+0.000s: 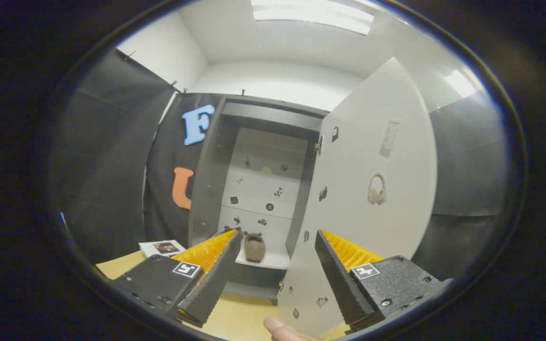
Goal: Open the shoe cabinet door, grab the shoes and put them into the shoe cabinet, then close the shoe cabinet door.
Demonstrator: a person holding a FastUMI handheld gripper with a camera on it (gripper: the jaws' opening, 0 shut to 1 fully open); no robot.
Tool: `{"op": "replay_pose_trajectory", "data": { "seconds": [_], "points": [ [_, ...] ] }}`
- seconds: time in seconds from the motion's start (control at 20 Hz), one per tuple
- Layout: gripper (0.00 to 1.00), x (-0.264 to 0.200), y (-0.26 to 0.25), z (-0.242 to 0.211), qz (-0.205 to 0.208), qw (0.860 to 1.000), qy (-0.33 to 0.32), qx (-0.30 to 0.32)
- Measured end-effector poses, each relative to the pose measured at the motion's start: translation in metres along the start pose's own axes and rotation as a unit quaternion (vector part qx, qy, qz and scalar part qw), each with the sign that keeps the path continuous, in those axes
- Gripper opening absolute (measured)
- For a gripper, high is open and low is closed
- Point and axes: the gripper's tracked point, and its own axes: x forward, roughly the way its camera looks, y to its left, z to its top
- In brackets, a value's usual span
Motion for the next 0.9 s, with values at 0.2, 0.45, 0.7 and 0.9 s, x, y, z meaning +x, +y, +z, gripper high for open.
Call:
{"op": "replay_pose_trajectory", "data": {
  "seconds": [0.2, 0.45, 0.7, 0.9],
  "points": [
    [1.00, -0.054, -0.055, -0.005, -0.020, 0.999, -0.036, -0.004],
    [1.00, -0.110, -0.127, -0.037, -0.091, 0.994, -0.065, 0.012],
    [1.00, -0.133, -0.195, -0.094, -0.146, 0.988, -0.048, 0.019],
    [1.00, -0.119, -0.243, -0.125, -0.186, 0.981, -0.058, 0.010]
  ]
}}
